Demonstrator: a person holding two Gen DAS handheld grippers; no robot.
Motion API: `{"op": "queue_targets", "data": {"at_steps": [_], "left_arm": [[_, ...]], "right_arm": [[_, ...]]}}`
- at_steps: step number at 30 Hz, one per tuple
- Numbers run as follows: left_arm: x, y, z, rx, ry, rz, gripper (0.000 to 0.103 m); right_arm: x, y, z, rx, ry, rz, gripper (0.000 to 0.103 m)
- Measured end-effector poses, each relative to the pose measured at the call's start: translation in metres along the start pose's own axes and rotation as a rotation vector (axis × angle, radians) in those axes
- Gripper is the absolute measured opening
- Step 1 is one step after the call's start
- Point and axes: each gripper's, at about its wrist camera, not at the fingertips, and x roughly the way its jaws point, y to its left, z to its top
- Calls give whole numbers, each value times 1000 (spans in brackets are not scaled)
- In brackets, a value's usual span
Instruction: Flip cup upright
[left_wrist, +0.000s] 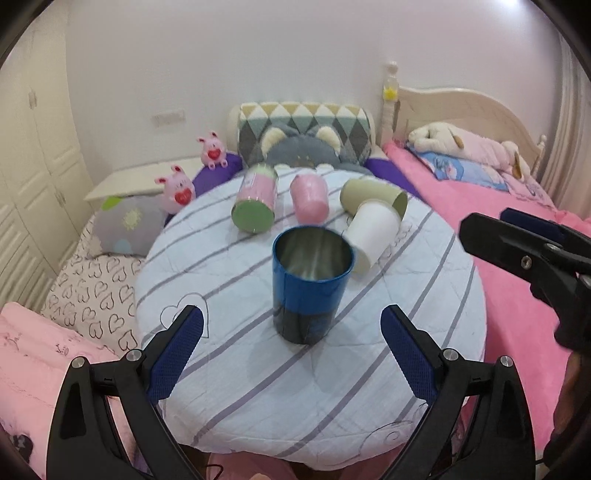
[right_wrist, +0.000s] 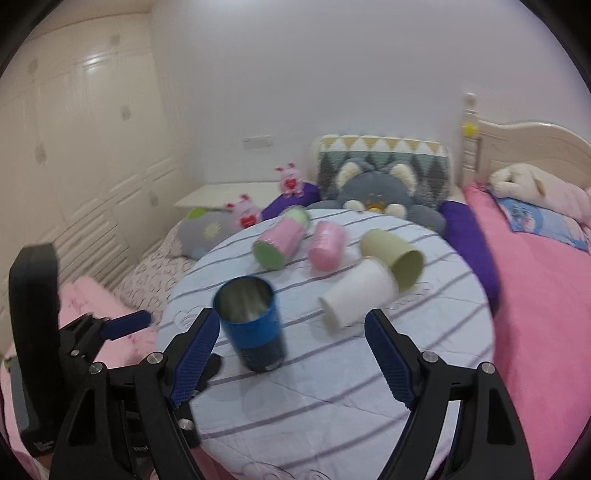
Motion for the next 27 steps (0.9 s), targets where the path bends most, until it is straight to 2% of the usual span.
{"op": "queue_targets", "data": {"at_steps": [5, 16, 27], "left_arm": [[-12, -7, 2, -29, -27, 22, 99], [-28, -22, 2, -58, -78, 60, 100], [-38, -35, 1, -39, -115, 108, 101]], "right_arm": [[-12, -17, 1, -14, -17, -89, 82], [-20, -28, -5, -36, -17, -72, 82], [-27, -35, -12, -51, -52, -71, 82]]}}
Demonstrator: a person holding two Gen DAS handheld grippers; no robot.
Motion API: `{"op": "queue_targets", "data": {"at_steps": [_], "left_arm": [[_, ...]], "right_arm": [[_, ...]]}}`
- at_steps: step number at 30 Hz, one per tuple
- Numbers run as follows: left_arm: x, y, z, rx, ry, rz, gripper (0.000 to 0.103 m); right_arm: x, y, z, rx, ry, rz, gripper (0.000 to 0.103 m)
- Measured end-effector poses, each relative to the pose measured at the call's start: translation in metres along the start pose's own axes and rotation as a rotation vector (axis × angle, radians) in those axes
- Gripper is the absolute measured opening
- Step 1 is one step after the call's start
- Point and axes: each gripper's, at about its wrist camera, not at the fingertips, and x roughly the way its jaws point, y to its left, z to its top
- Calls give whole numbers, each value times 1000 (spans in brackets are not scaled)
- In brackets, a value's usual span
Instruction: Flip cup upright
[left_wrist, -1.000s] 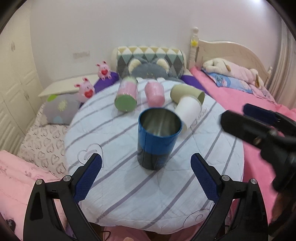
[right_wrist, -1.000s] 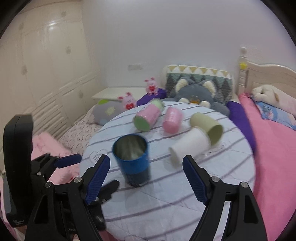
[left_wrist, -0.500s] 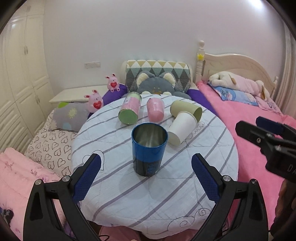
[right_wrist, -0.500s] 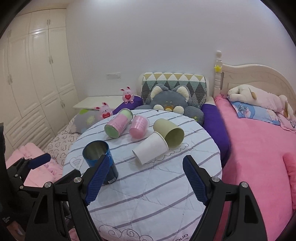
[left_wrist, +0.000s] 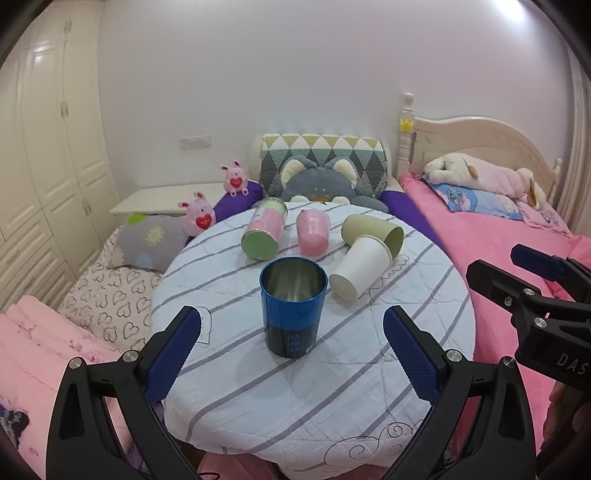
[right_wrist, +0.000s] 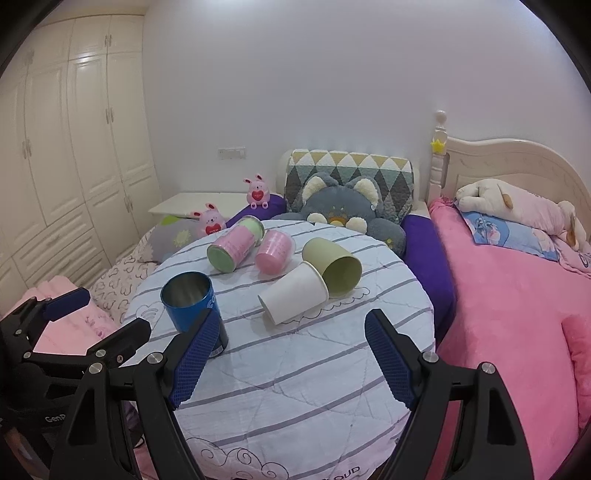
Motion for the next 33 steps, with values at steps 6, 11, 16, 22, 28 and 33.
{"op": "queue_targets", "data": {"at_steps": [6, 11, 16, 22, 28, 33], "left_arm": [[-7, -4, 2, 3, -33, 11, 102], [-9, -4, 2, -3, -50, 13, 103], [-8, -8, 4, 9, -55, 28, 103], [-6, -11, 6, 10, -57, 21, 103], [-4, -14, 8, 15, -84, 32, 103], [-2, -15, 6, 13, -91, 41, 103]], "right_arm": [[-2, -3, -1, -1, -16, 2, 82], [-4, -7, -1, 0, -33, 12, 82], [-4, -9, -2, -3, -41, 16, 82], [-3, -12, -1, 4, -37, 9, 82], [-1, -15, 0, 7, -37, 11, 82], [1, -15, 1, 0, -37, 8, 82]]}}
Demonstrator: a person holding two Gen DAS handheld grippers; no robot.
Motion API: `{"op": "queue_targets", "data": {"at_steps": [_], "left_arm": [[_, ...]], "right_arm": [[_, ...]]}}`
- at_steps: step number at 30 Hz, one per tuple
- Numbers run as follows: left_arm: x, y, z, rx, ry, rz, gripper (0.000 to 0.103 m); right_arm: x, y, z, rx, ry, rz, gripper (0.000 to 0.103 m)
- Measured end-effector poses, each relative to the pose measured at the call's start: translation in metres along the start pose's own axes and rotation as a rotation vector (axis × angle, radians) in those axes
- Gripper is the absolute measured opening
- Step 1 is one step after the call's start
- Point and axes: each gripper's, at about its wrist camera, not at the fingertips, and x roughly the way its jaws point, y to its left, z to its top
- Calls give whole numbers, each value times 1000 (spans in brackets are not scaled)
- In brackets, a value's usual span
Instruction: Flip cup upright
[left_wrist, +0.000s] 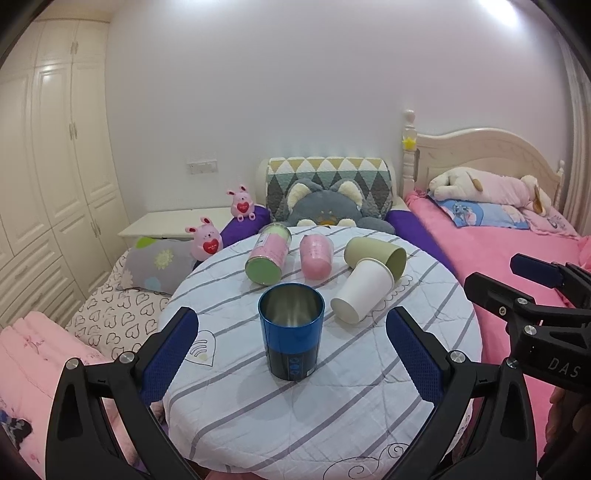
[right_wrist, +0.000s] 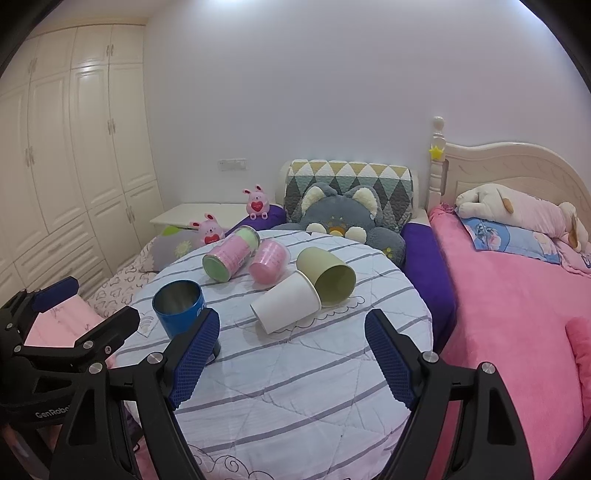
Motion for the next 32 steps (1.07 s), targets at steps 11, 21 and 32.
{"op": "queue_targets", "data": {"at_steps": [11, 21, 32], "left_arm": [[0, -3, -3, 29, -21, 44, 103], [4, -1, -4, 19, -12, 33, 103], [17, 9, -6, 1, 25, -4, 103]], "right_arm": [[4, 3, 0, -5, 10, -5, 82], [8, 4, 1, -6, 19, -8, 82], [18, 5, 1, -9, 41, -8, 82]]}}
